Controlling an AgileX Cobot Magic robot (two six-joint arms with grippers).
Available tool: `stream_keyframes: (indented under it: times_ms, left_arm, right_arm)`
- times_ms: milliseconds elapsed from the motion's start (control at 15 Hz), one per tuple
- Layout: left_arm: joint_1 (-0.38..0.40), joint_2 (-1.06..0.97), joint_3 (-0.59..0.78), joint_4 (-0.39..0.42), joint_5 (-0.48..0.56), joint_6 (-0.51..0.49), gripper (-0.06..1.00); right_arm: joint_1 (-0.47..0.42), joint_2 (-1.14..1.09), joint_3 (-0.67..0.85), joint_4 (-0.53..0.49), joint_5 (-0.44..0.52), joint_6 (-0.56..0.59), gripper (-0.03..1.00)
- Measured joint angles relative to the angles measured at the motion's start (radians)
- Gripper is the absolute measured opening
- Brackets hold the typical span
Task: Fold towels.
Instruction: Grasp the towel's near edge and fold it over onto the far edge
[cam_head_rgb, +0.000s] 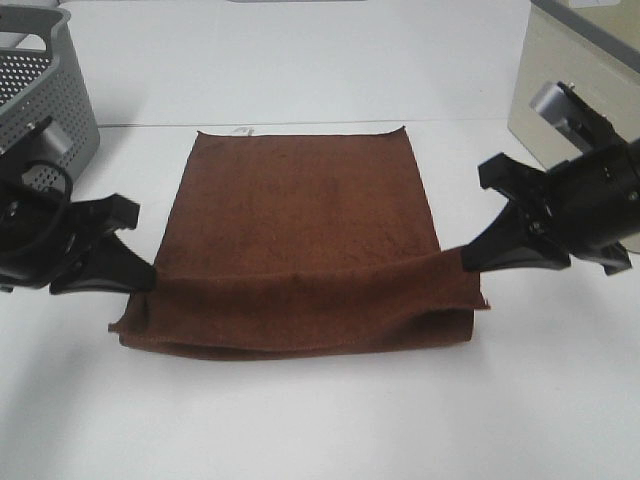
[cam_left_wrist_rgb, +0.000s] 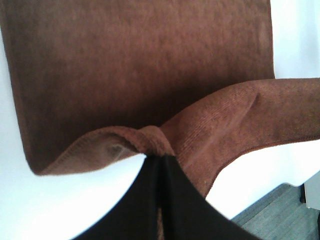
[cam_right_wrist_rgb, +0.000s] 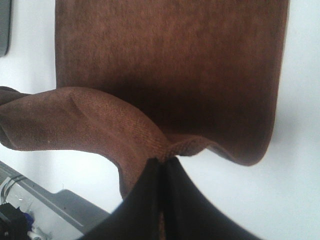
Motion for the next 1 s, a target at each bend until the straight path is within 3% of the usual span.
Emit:
stream_keyframes:
  times_ms: [400,733,1000]
  left_arm:
    - [0.000,0.227,-0.379,0.174,0.006,-0.210,0.00]
    - [0.000,0.427,-0.695,0.195,-0.035,-0.241,0.00]
    - [0.000,0.620,-0.954,0.201,-0.126,-0.249,0.00]
  right_arm:
    - [0.000,0.268,-0.419,-0.140,0.028,0.111,0.00]
    - [0.000,0.528,-0.812,-0.208,0.094,0.171,0.00]
    - [0.000,0.748,-1.153,-0.224,0.111,0.195,0.00]
